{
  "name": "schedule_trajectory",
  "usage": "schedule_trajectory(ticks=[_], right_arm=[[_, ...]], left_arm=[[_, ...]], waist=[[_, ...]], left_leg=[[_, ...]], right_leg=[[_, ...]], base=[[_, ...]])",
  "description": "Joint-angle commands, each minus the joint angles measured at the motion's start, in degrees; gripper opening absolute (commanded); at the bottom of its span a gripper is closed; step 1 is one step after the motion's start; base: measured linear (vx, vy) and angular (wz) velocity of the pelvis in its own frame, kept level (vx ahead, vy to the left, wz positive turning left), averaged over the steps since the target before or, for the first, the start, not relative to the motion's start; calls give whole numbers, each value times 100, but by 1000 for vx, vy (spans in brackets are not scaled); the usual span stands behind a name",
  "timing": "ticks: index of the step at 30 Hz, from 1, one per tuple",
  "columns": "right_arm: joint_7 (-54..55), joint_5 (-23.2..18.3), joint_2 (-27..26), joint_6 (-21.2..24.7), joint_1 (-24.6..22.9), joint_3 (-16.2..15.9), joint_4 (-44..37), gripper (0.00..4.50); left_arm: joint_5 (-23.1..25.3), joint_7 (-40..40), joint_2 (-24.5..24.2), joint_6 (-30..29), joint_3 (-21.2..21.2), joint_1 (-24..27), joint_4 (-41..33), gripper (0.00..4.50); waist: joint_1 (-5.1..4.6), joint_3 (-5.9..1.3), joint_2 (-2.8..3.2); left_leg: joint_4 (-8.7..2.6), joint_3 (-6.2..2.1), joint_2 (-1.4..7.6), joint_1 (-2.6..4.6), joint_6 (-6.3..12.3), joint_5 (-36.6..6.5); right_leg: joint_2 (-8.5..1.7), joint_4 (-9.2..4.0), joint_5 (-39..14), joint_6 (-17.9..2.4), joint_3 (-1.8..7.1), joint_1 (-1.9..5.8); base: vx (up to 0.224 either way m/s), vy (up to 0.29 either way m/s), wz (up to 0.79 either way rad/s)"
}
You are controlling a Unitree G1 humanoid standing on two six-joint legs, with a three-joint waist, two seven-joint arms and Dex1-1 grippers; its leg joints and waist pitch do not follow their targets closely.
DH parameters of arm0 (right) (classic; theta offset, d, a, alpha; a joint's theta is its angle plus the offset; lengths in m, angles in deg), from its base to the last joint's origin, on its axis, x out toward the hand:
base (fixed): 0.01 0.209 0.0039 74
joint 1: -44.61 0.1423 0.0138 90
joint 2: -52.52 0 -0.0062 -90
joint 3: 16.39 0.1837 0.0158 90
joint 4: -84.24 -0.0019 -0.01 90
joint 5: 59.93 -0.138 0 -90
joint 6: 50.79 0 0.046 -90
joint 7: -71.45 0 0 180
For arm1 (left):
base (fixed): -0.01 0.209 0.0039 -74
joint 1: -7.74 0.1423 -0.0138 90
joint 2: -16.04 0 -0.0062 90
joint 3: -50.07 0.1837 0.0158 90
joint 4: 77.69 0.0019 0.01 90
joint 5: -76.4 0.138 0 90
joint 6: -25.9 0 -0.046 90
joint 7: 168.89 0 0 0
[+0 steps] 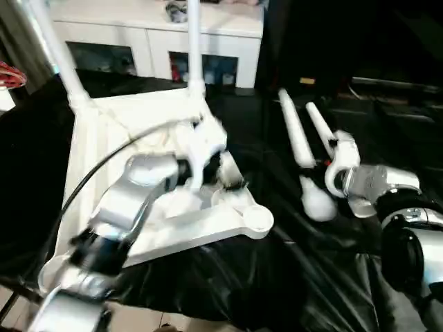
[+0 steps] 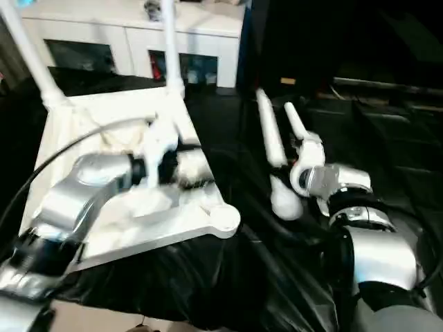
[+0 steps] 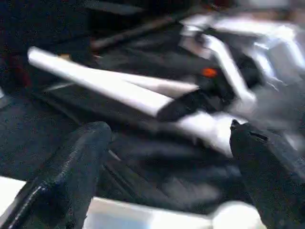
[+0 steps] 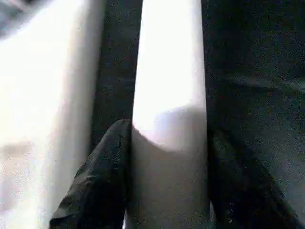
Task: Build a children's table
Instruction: Pick table leg
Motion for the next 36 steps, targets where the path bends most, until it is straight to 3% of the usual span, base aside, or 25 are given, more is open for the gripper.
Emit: schedule_trajectory(ticks=[1, 7, 8, 9, 11, 17, 20, 23, 27, 31, 35, 36], right_arm=[[-323, -346, -83, 98, -241, 133, -676, 184], [-1132, -1219, -464, 276, -1449, -11, -3055, 184], [-1147, -1238, -470, 290, -1471, -16, -3101, 184], [-1317, -1481, -539, 481, -1714, -65, -3633, 184], [-1437, -1698, -587, 662, -1910, -88, -4078, 184], [-1614, -2075, -665, 891, -2277, -227, -4865, 184], [-1617, -2027, -642, 927, -2395, -369, -5043, 184], [-1584, -2041, -612, 980, -2481, -465, -5228, 184], [-1406, -1883, -599, 881, -2507, -608, -5378, 184], [-1063, -1496, -654, 597, -2512, -871, -5553, 184], [-482, -920, -823, 364, -2559, -1411, -5877, 184], [-382, -845, -867, 331, -2566, -1504, -5945, 184]], left_arm=[[-153, 305, 186, -138, -187, -98, 163, 450], [-514, 692, 831, -261, -535, -282, 466, 450], [-522, 695, 841, -266, -542, -287, 473, 450], [-654, 749, 981, -355, -650, -346, 541, 450], [-809, 813, 1108, -493, -758, -405, 576, 450], [-1312, 958, 1386, -984, -1080, -487, 556, 450], [-1578, 909, 1478, -1094, -1197, -460, 377, 450], [-1622, 969, 1511, -1157, -1241, -463, 334, 450], [-1597, 1349, 1586, -1195, -1366, -504, 358, 450], [-1589, 1895, 1740, -1169, -1606, -640, 448, 450], [-1592, 2587, 1950, -991, -1921, -815, 609, 450], [-1573, 2695, 1983, -946, -1952, -837, 632, 422]], waist=[[59, -489, -64], [188, -497, -75], [193, -484, 32], [202, -472, -15], [234, -469, 13], [268, -454, -11], [275, -458, -15], [262, -454, -45], [259, -453, -30], [253, -451, -35], [234, -441, -33], [233, -446, -27]], left_leg=[[-288, -31, 183, 26, 317, -539], [-274, -32, 213, 40, 518, -398], [-275, -34, 213, 55, 488, -550], [-296, -42, 210, 63, 430, -688], [-306, -57, 214, 70, 363, -781], [-323, -67, 200, 56, 241, -837], [-323, -67, 197, 41, 216, -751], [-325, -69, 201, 44, 223, -756], [-325, -71, 199, 37, 223, -701], [-327, -73, 195, 36, 171, -734], [-334, -85, 183, 31, 123, -772], [-335, -87, 182, 31, 122, -759]], right_leg=[[-425, -313, -479, -1301, 230, 387], [-446, -340, -440, -1277, 234, 353], [-430, -403, -628, -1228, 231, 320], [-439, -418, -840, -1192, 227, 338], [-464, -438, -1099, -1106, 235, 330], [-474, -488, -1442, -937, 236, 311], [-478, -490, -1399, -875, 240, 319], [-473, -490, -1375, -861, 242, 311], [-472, -481, -1297, -831, 244, 318], [-474, -496, -1402, -751, 245, 314], [-456, -511, -1463, -646, 244, 308], [-459, -502, -1414, -640, 251, 309]], base=[[0, 0, 0], [0, 0, 0], [0, 0, 0], [0, 0, 0], [0, 0, 0], [0, 0, 0], [0, 0, 0], [0, 0, 0], [0, 0, 0], [0, 0, 0], [0, 0, 0], [0, 0, 0]])
